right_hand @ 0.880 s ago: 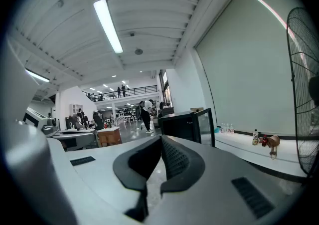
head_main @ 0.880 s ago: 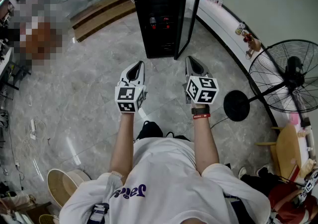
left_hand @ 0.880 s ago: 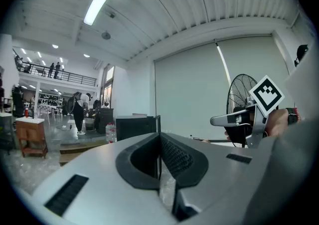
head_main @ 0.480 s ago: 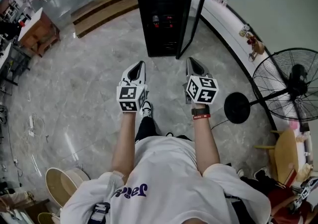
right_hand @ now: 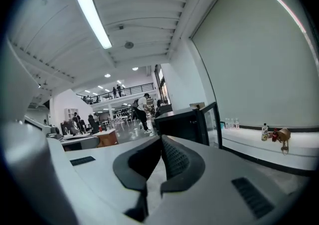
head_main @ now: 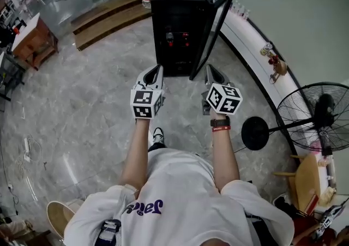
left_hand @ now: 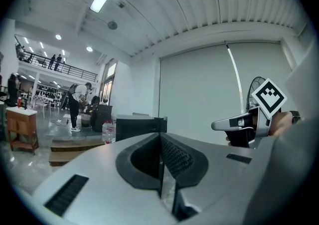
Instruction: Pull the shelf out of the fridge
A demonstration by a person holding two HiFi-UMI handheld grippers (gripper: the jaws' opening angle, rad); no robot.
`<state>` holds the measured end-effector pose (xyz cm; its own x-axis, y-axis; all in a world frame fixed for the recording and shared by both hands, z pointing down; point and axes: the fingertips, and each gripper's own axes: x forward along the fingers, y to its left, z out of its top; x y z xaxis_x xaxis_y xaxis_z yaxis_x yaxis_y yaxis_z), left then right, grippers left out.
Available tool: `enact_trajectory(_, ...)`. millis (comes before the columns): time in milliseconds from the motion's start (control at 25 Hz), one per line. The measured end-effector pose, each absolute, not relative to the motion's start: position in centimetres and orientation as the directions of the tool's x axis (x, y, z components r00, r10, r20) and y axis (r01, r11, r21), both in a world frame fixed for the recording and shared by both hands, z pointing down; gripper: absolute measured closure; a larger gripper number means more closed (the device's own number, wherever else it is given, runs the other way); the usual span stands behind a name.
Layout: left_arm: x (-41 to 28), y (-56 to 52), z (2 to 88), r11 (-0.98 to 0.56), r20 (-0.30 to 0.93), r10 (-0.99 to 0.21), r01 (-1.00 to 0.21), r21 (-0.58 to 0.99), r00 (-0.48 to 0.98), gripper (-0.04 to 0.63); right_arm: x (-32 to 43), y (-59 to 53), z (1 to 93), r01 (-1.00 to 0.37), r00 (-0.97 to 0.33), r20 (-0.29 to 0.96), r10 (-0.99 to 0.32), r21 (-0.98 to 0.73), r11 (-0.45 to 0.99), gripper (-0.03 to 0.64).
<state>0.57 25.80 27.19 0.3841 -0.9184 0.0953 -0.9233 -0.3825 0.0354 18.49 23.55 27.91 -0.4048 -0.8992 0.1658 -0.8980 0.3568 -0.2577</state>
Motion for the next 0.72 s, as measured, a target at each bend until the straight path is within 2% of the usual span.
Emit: enact_trajectory(720,-8.6,7.7,29.0,-0.445,0.115,-0.887,-0.894,0.051,0.447,0.575,9.2,5.7,29.2,-0.876,-0.399,0.152,-0.904,-0.355,0.327,0.601)
